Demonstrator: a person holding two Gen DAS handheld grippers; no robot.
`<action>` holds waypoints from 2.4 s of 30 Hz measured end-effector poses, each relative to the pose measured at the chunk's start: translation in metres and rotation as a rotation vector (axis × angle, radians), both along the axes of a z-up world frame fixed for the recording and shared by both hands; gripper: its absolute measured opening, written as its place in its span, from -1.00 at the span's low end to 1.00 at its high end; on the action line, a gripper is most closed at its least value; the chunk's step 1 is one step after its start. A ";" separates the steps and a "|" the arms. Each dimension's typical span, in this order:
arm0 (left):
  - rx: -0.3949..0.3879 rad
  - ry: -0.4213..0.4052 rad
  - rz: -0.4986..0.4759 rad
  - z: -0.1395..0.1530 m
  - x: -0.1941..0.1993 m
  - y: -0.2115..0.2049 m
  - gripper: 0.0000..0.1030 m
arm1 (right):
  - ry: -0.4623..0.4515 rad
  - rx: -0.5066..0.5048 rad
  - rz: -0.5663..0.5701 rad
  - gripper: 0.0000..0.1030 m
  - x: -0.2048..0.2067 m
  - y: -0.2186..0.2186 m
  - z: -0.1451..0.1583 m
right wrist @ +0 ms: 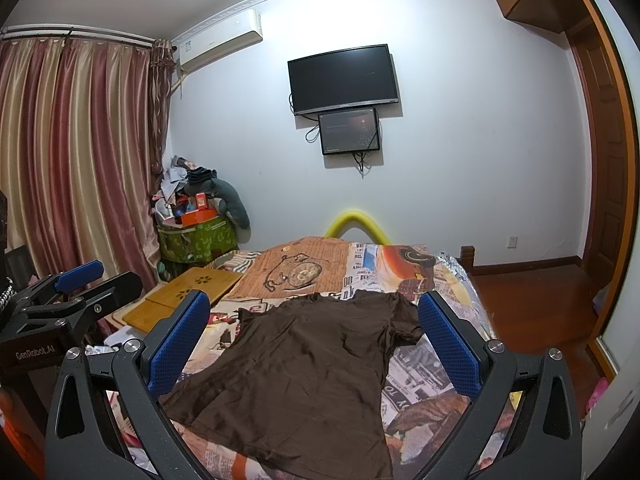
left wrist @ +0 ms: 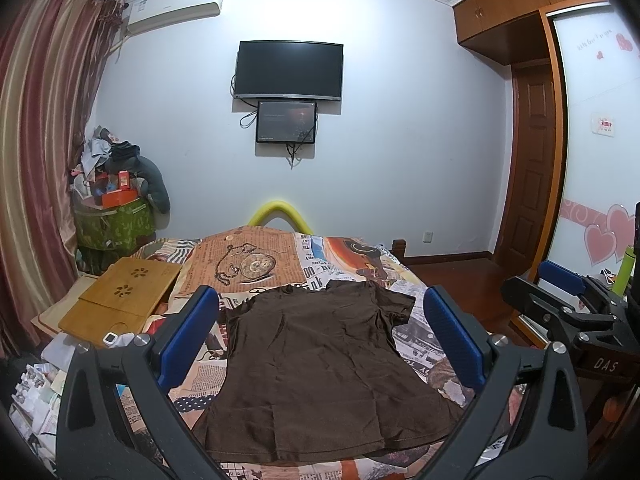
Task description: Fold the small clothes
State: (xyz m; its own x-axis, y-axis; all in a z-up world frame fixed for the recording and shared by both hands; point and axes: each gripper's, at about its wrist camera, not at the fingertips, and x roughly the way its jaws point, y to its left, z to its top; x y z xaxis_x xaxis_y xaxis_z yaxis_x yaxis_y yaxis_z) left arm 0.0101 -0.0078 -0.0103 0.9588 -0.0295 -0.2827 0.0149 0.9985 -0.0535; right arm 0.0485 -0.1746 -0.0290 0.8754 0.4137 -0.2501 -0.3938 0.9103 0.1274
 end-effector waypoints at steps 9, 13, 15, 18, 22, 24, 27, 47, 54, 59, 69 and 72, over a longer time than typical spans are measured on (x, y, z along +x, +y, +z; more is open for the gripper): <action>-0.021 0.002 0.004 0.001 0.002 0.008 1.00 | -0.001 -0.004 0.001 1.00 0.000 0.001 -0.001; -0.022 0.003 0.007 0.000 0.003 0.010 1.00 | 0.004 -0.006 0.002 1.00 0.002 0.002 -0.001; -0.025 0.005 0.008 -0.001 0.005 0.011 1.00 | 0.005 -0.009 0.002 1.00 0.003 0.002 0.000; -0.026 0.006 0.018 -0.003 0.009 0.011 1.00 | 0.015 -0.013 0.002 1.00 0.007 0.003 -0.001; -0.030 0.019 0.028 -0.005 0.021 0.017 1.00 | 0.043 -0.016 0.006 1.00 0.021 0.004 -0.005; -0.038 0.030 0.039 -0.008 0.033 0.022 1.00 | 0.056 -0.017 0.005 1.00 0.030 0.004 -0.008; -0.061 0.086 0.025 -0.014 0.062 0.034 1.00 | 0.087 -0.011 -0.004 1.00 0.049 0.001 -0.015; -0.061 0.490 0.282 -0.145 0.283 0.177 1.00 | 0.391 -0.112 -0.185 1.00 0.216 -0.039 -0.099; -0.124 0.652 0.268 -0.199 0.329 0.207 0.98 | 0.539 -0.142 -0.173 0.79 0.250 -0.049 -0.141; -0.160 0.721 0.228 -0.224 0.361 0.214 0.73 | 0.600 -0.132 -0.161 0.62 0.271 -0.055 -0.160; -0.312 0.836 0.183 -0.263 0.411 0.231 0.33 | 0.649 -0.092 -0.141 0.46 0.310 -0.063 -0.171; -0.318 0.822 0.183 -0.267 0.416 0.231 0.18 | 0.668 -0.072 -0.109 0.33 0.323 -0.061 -0.174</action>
State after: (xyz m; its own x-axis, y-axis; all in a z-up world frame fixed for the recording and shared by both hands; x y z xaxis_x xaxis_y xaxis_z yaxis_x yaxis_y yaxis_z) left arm 0.4262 0.2237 -0.2773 0.4550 -0.0898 -0.8860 -0.3076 0.9178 -0.2510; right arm 0.3718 -0.2361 -0.2035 0.5592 0.2937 -0.7752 -0.1572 0.9558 0.2486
